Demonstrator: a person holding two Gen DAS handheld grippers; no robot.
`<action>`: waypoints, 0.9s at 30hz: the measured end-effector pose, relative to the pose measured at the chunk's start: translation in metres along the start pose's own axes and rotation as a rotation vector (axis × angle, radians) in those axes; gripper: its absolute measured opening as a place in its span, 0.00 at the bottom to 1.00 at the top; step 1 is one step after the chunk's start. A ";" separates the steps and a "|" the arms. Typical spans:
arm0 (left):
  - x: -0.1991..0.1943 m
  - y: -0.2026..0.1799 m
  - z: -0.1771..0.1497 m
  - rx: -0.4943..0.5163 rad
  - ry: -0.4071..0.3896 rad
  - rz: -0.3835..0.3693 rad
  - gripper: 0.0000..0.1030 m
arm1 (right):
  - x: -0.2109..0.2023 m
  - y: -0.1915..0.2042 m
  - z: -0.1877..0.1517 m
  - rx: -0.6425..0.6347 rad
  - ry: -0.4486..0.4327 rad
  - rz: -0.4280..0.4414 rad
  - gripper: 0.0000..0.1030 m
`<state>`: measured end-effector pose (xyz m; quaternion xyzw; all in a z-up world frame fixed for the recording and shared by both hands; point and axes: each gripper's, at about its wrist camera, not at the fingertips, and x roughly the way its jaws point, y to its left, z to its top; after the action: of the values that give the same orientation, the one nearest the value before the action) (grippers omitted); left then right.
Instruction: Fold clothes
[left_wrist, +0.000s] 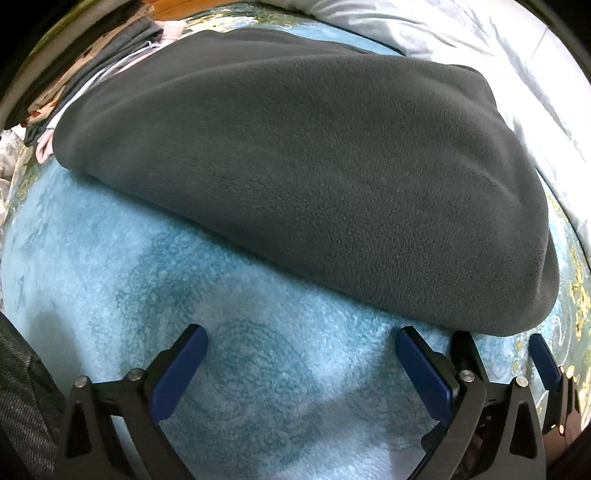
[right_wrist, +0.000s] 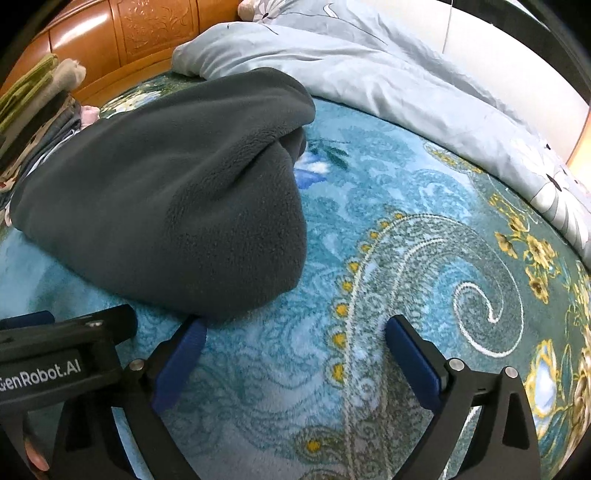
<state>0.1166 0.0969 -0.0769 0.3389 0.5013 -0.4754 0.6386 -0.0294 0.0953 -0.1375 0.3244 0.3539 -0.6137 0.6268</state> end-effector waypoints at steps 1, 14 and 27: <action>0.000 0.000 0.000 0.001 0.002 0.001 1.00 | 0.000 0.000 0.000 0.000 -0.003 0.000 0.96; -0.008 0.001 0.005 0.020 0.030 0.021 1.00 | -0.006 0.001 -0.005 0.005 -0.029 0.003 0.96; -0.018 0.003 0.007 0.027 0.037 0.023 1.00 | -0.002 0.005 -0.008 -0.006 -0.039 -0.015 0.97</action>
<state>0.1209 0.0959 -0.0581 0.3619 0.5026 -0.4685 0.6301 -0.0250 0.1031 -0.1402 0.3076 0.3459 -0.6236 0.6300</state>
